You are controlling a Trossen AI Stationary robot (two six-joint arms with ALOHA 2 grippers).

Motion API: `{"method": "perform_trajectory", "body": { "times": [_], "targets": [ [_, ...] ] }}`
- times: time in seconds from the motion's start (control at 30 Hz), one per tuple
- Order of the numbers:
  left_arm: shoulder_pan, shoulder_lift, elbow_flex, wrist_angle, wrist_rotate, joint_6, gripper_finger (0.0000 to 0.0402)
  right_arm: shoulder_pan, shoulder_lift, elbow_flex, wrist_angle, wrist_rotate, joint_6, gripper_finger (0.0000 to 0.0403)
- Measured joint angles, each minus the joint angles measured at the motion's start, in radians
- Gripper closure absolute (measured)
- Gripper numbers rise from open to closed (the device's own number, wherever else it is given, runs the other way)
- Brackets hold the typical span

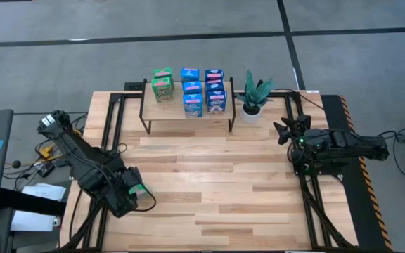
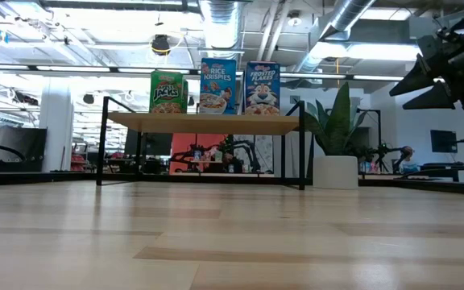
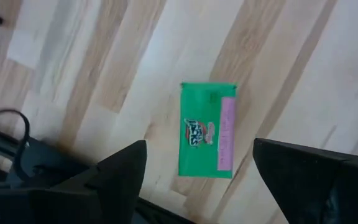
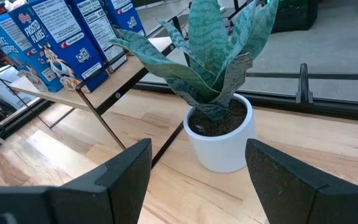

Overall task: Stack cereal on shelf
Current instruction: Put the green cereal box on the shelf aligned with the other green cereal boxes

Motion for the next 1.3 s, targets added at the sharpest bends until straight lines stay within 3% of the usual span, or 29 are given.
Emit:
{"method": "perform_trajectory", "body": {
  "times": [0.23, 0.5, 0.83, 1.3],
  "targets": [
    [-0.058, 0.001, -0.101, 0.1, 0.002, -0.077, 0.0116, 0.0, 0.0, 0.0, -0.003, 0.0, 0.0, 0.0117],
    [-0.09, 0.001, -0.184, 0.105, -0.031, -0.144, 0.0116, 0.0, 0.0, 0.0, -0.004, 0.003, 0.0, 0.0117],
    [-0.091, 0.001, -0.196, 0.188, -0.042, -0.102, 0.0117, 0.0, 0.0, 0.0, -0.004, 0.004, 0.0, 0.0117],
    [-0.088, 0.006, -0.196, 0.189, -0.018, -0.075, 0.0207, 0.0, 0.0, 0.0, -0.005, 0.006, 0.0, 0.0117]
  ]
}}
